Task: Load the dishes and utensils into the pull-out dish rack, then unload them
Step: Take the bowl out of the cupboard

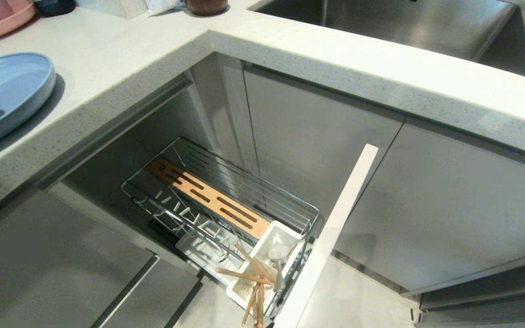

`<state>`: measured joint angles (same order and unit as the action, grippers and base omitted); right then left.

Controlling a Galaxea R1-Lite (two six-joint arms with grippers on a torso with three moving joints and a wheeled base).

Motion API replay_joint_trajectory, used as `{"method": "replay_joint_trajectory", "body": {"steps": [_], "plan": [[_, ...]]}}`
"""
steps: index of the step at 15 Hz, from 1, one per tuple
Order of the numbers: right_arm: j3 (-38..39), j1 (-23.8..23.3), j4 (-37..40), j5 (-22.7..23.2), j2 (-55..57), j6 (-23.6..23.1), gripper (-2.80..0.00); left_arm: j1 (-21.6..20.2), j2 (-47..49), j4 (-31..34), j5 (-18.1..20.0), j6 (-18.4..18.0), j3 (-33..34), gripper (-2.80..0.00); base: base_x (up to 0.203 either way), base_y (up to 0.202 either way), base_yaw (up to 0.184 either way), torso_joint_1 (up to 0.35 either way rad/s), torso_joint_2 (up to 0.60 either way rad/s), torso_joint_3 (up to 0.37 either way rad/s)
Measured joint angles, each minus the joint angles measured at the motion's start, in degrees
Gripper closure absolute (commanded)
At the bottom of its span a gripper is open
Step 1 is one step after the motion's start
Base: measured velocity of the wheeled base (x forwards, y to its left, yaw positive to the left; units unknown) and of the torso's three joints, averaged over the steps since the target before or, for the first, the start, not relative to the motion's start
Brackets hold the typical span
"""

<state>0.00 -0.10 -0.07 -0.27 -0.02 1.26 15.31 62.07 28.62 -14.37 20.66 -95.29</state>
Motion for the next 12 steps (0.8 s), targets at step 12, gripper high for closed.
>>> {"method": "replay_joint_trajectory", "body": {"steps": [12], "plan": [[0.00, 0.00, 0.00, 0.00, -0.02, -0.02, 0.00, -2.08, 7.15, 20.99, -4.39, 0.02, -10.38, 0.00, 0.000, 0.000, 0.000, 0.000, 0.00, 0.000]]}}
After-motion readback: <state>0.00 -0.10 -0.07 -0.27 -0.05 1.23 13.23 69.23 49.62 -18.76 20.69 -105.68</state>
